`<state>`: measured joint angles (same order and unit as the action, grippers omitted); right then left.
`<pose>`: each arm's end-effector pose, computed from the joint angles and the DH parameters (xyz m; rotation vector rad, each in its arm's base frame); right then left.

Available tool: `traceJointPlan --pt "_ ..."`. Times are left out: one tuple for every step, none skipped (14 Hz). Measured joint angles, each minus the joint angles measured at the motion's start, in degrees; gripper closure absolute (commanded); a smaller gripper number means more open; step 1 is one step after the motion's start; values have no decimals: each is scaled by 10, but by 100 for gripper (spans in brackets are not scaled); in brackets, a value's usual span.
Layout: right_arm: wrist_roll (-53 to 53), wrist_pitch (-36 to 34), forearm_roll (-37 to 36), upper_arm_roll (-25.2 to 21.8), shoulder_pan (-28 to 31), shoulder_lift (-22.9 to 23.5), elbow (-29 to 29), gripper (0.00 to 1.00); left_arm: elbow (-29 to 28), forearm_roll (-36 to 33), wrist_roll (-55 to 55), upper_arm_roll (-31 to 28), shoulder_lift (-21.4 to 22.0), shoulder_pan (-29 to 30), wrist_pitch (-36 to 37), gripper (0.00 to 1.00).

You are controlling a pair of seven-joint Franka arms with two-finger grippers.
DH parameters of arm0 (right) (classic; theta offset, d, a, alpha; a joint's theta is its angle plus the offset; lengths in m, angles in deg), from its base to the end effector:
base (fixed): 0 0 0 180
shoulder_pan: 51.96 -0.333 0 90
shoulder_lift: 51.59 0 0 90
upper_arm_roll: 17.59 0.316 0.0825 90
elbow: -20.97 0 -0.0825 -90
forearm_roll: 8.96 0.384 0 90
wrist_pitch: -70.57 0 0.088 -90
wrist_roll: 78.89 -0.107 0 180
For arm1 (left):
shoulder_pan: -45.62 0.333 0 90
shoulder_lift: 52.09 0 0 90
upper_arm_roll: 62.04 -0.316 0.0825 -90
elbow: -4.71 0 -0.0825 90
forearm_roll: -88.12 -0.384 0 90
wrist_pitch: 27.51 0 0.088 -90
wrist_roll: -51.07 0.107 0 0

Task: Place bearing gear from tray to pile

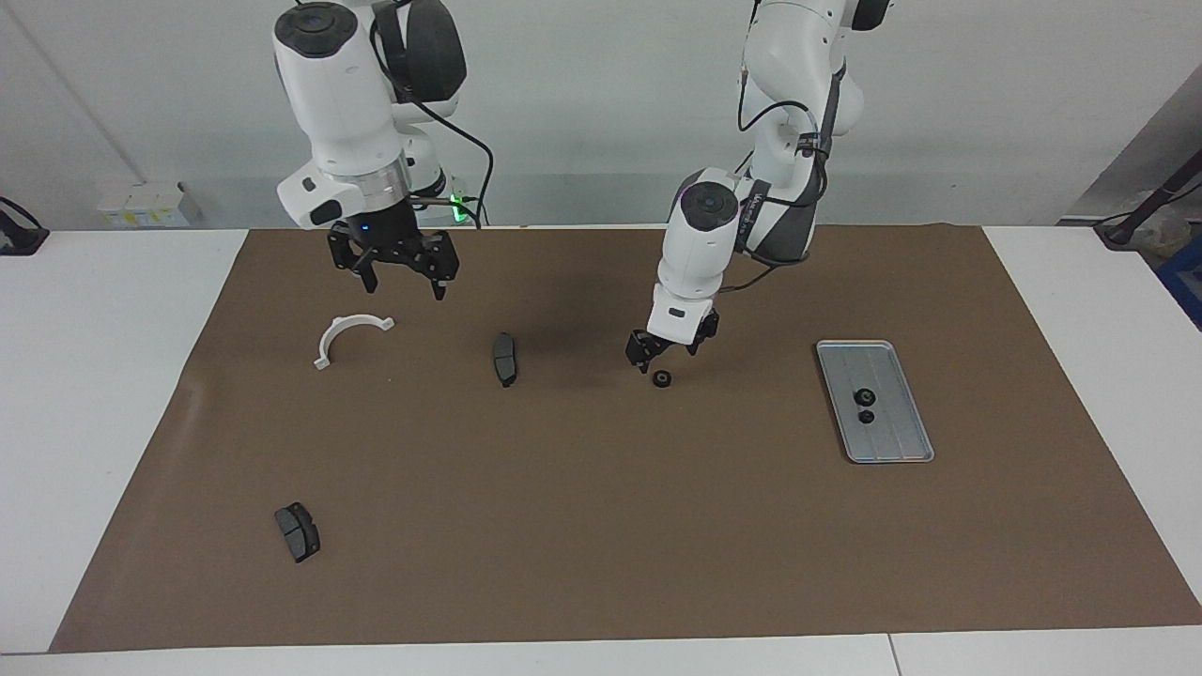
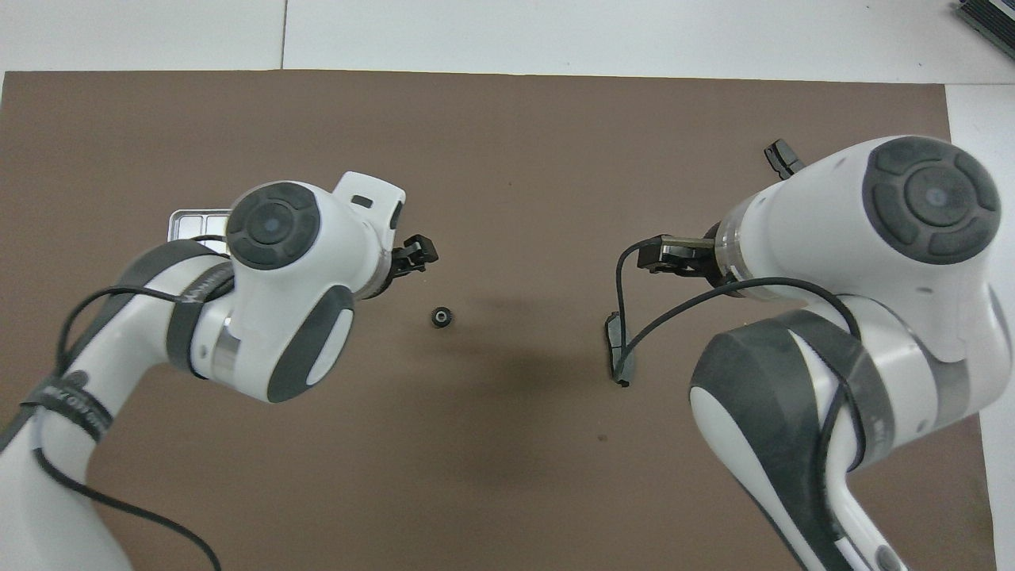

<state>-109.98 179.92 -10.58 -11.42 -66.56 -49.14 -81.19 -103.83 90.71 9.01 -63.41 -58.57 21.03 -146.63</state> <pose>0.5479 0.2046 0.5290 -3.1112 0.2684 -0.1319 0.5466 -0.2374 0.4496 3.0241 0.5334 0.0615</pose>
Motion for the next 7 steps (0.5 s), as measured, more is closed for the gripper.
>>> traceJointPlan --pt "-16 15 0 0 -15 11 0 0 1 0 36 -1 18 29 23 0" --pt "-33 28 0 0 -30 23 -1 0 1 0 65 -3 27 54 35 0" --pt "-49 46 0 0 -46 36 -1 0 1 0 91 -3 31 76 41 0" --pt "-64 66 0 0 -62 51 -1 0 0 0 116 -4 29 96 41 0" --pt "-78 87 0 0 -77 66 0 0 -1 0 140 -4 27 115 42 0" --pt "-88 105 0 0 -88 80 2 0 -3 0 164 -3 25 133 42 0" --pt "-93 119 0 0 -99 93 6 0 -5 0 192 -4 24 153 42 0"
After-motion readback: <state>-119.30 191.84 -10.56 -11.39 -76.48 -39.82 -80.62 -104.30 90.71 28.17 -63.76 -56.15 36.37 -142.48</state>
